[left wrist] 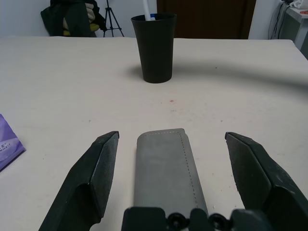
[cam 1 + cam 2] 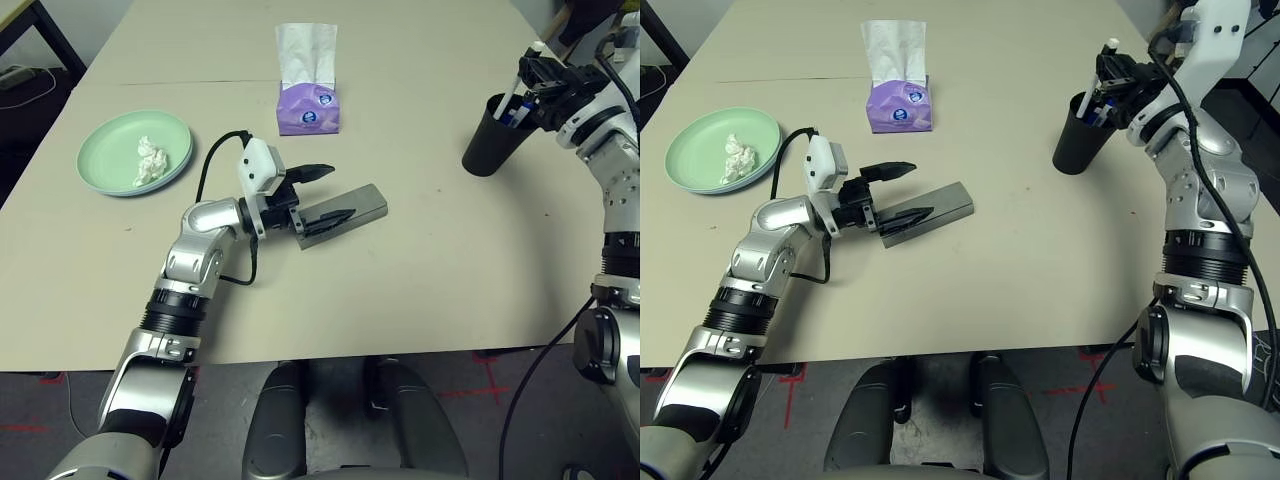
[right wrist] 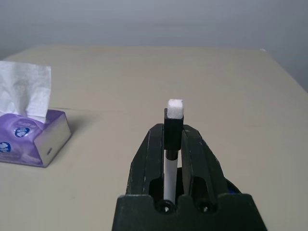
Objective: Organize and tidy the items on the table.
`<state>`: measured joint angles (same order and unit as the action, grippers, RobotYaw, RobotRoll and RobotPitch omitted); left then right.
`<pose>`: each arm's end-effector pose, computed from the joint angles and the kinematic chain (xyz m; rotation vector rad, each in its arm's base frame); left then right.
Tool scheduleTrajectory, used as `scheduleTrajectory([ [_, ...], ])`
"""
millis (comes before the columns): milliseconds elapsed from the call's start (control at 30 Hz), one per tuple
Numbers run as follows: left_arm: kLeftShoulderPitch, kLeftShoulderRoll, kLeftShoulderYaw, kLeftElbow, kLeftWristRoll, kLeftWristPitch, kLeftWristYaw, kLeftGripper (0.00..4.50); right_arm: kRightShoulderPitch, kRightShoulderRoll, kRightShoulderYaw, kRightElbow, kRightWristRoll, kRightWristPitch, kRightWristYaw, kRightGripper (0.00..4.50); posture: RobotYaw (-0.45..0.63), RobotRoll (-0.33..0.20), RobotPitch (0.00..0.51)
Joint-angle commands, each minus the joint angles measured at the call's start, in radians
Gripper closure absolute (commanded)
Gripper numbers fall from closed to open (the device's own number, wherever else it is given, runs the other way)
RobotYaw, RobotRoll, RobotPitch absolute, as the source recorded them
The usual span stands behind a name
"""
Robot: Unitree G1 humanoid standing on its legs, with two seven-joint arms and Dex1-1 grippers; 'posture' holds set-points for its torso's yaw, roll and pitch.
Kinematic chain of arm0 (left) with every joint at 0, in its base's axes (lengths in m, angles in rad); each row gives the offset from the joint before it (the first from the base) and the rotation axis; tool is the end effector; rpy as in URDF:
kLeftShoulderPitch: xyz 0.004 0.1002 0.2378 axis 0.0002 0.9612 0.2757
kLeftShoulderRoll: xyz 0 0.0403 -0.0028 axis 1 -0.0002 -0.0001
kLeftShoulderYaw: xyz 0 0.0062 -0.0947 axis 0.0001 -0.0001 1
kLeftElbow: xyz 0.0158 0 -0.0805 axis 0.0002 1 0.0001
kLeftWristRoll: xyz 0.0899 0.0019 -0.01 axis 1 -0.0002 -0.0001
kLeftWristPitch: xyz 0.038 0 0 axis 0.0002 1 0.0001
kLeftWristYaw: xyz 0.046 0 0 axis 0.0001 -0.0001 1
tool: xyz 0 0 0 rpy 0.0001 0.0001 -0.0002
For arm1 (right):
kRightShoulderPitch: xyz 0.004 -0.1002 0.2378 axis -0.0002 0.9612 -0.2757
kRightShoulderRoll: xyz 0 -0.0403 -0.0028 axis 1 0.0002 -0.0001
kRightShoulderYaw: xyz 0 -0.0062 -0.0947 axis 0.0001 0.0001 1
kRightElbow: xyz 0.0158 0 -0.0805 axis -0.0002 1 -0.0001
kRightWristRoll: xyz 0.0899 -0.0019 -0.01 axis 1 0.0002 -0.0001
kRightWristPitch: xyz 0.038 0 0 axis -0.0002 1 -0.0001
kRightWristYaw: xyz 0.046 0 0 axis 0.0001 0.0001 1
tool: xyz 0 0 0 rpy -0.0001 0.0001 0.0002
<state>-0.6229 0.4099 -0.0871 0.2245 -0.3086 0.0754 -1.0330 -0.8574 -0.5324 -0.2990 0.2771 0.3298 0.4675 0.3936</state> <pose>0.2915 0.1812 0.1686 0.2738 -0.2000 -1.1569 0.2950 -0.2546 0.2459 -0.0076 -0.2370 0.2087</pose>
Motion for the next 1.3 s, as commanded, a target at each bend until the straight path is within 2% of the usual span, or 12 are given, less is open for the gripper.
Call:
scheduleTrajectory([
  [33,-0.001,0.003,-0.012,0.001,0.014,-0.004,-0.010,0.00,-0.007,-0.003,0.007,0.001,-0.005,0.028,-0.021,4.17,0.04,0.000,0.166],
  [233,0.000,0.006,-0.011,-0.001,0.014,-0.002,-0.012,0.00,0.006,-0.012,0.025,-0.013,-0.008,0.067,-0.023,4.17,0.04,0.000,0.167],
  [467,-0.010,0.007,-0.002,0.014,0.015,-0.009,-0.009,0.00,0.023,-0.011,0.024,-0.023,-0.016,0.064,-0.040,1.68,0.04,0.000,0.169],
  [567,-0.018,0.000,0.010,0.013,0.010,-0.001,0.015,0.00,0.057,0.003,0.023,-0.036,-0.008,-0.051,0.010,0.56,0.03,0.000,0.167],
  [633,-0.032,-0.012,0.030,0.009,0.005,0.018,0.061,0.00,0.100,0.029,0.015,-0.053,0.006,-0.176,0.058,0.06,0.02,0.000,0.165],
  [767,-0.057,-0.056,0.119,0.008,0.017,0.058,0.283,0.00,0.200,0.098,0.008,-0.115,0.037,-0.322,0.105,0.06,0.01,0.000,0.160],
  [967,-0.031,-0.148,0.263,-0.027,0.092,0.009,0.696,0.00,0.368,0.226,-0.001,-0.234,0.094,-0.334,0.046,0.06,0.03,0.000,0.152],
  [1133,0.037,-0.106,0.299,-0.027,0.201,-0.064,0.850,0.00,0.448,0.286,-0.023,-0.228,0.038,-0.391,-0.079,0.06,0.04,0.000,0.150],
  [1300,0.073,-0.050,0.345,0.042,0.204,-0.099,0.879,0.00,0.430,0.243,-0.066,-0.124,0.003,-0.451,-0.144,0.06,0.04,0.000,0.156],
])
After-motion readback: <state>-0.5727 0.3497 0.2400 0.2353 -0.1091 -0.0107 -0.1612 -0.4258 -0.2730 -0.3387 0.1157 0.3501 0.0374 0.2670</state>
